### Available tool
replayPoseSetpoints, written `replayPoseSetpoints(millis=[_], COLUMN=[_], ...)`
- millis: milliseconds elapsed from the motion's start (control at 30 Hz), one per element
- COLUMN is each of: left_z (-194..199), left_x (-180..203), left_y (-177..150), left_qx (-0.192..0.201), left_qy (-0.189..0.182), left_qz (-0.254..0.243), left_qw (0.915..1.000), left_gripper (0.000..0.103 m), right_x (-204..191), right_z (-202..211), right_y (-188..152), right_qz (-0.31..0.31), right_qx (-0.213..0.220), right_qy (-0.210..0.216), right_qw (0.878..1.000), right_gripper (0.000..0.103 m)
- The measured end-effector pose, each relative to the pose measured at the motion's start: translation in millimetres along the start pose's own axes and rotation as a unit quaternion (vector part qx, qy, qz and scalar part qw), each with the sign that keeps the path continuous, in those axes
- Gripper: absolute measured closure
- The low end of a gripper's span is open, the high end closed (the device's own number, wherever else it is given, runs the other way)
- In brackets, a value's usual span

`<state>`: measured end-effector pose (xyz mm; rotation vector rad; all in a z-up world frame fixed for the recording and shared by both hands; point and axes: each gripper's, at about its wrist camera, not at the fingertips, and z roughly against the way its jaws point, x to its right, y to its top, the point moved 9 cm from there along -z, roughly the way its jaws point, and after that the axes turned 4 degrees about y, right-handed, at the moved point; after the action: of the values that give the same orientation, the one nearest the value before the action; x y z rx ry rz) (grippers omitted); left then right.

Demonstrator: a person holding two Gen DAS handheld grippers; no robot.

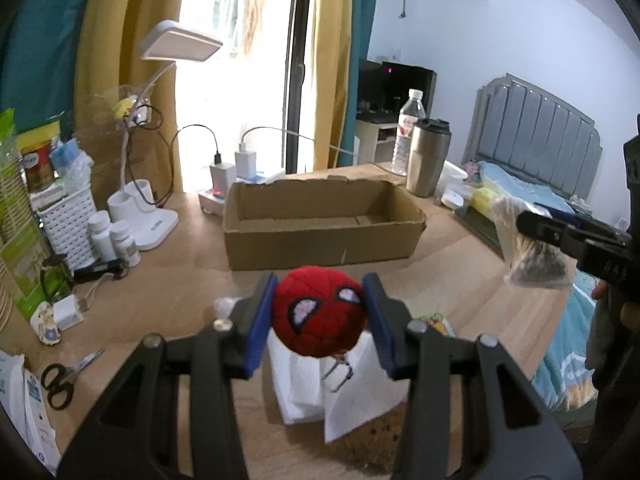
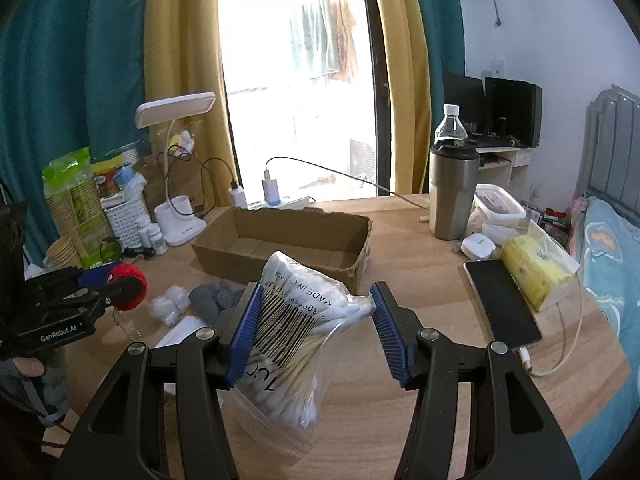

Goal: Organize soft objects
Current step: 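Lift the red plush ball with the left tool while the right tool carries the swab bag toward the box, then open the left tool over the box while the right tool releases the swab bag there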

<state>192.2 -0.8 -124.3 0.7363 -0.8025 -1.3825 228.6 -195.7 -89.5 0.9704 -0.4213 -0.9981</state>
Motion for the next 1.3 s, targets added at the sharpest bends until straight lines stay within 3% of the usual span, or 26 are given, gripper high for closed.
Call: replayPoseSetpoints(millis=[600,1300], left_z=[-41,-110], left_x=[5,18], left_y=[74,115], left_qx=[0.019,0.020], left_qy=[-0.014,-0.048], left_qz=[-0.008,-0.022], left_qw=[0.9997,0.9984], left_gripper=[0.058,0.058], right_x=[15,36], right_z=[-61,-124], right_y=[56,87], right_qz=[0.007,0.008], right_qx=[-0.016,-0.032], right_qy=[0.026,0.030], right_qw=[1.000,0.999], right_gripper=[0.045,0.045])
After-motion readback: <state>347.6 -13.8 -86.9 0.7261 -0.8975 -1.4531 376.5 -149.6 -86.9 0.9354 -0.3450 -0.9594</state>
